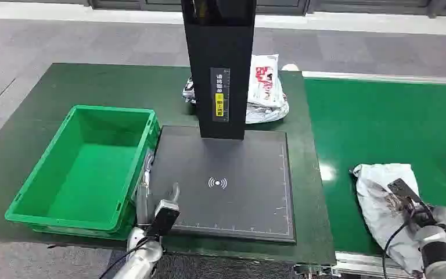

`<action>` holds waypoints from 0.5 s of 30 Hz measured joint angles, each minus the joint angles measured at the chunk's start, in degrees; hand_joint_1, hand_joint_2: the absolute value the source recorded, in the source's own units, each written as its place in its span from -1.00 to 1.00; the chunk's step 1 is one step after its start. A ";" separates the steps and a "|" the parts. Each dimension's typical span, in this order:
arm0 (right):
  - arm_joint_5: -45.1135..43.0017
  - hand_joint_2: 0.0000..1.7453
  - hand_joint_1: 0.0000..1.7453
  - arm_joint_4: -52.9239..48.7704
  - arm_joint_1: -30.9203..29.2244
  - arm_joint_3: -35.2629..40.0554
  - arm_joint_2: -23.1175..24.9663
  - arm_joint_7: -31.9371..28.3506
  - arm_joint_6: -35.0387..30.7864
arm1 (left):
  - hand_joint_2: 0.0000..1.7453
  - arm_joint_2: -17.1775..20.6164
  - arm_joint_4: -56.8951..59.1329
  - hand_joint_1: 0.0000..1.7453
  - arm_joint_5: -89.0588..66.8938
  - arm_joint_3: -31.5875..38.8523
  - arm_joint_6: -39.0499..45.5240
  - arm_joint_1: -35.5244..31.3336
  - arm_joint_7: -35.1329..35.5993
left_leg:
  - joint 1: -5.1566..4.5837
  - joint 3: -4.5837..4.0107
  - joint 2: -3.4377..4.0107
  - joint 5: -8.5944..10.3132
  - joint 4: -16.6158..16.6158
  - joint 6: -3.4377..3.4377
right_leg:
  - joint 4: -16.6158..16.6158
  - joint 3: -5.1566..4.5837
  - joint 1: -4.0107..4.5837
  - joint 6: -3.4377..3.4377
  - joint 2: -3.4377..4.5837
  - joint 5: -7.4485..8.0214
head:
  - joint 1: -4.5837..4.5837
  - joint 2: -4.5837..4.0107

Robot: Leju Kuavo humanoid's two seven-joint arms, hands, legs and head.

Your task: Moved the parcel from conveyor to table for the left to box.

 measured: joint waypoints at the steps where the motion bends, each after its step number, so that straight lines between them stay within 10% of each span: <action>1: -0.15 1.00 1.00 0.09 -0.37 0.33 0.28 -0.26 -1.35 | 1.00 0.07 -0.09 -1.00 -0.28 -0.18 0.17 -0.18 0.00 | 0.00 -0.01 -0.01 0.00 0.00 0.00 | 0.00 -0.01 0.00 0.00 -0.01 0.00 | 0.00 0.00; 7: -6.95 1.00 1.00 -4.05 -2.25 2.88 6.20 -6.92 -25.95 | 1.00 0.17 -2.97 -1.00 -3.01 -0.50 0.61 -0.48 0.00 | 0.05 0.04 0.04 0.06 0.00 -0.06 | 0.03 0.00 0.04 0.00 0.05 0.02 | 0.00 0.00; 15: -30.41 1.00 1.00 -29.84 5.40 22.11 13.09 -11.30 -32.71 | 1.00 -0.33 -5.55 -1.00 -4.59 -0.59 0.68 -0.52 0.02 | 0.12 0.04 0.04 0.06 -0.03 -0.12 | 0.04 -0.06 0.11 -0.03 0.13 0.00 | -0.02 0.00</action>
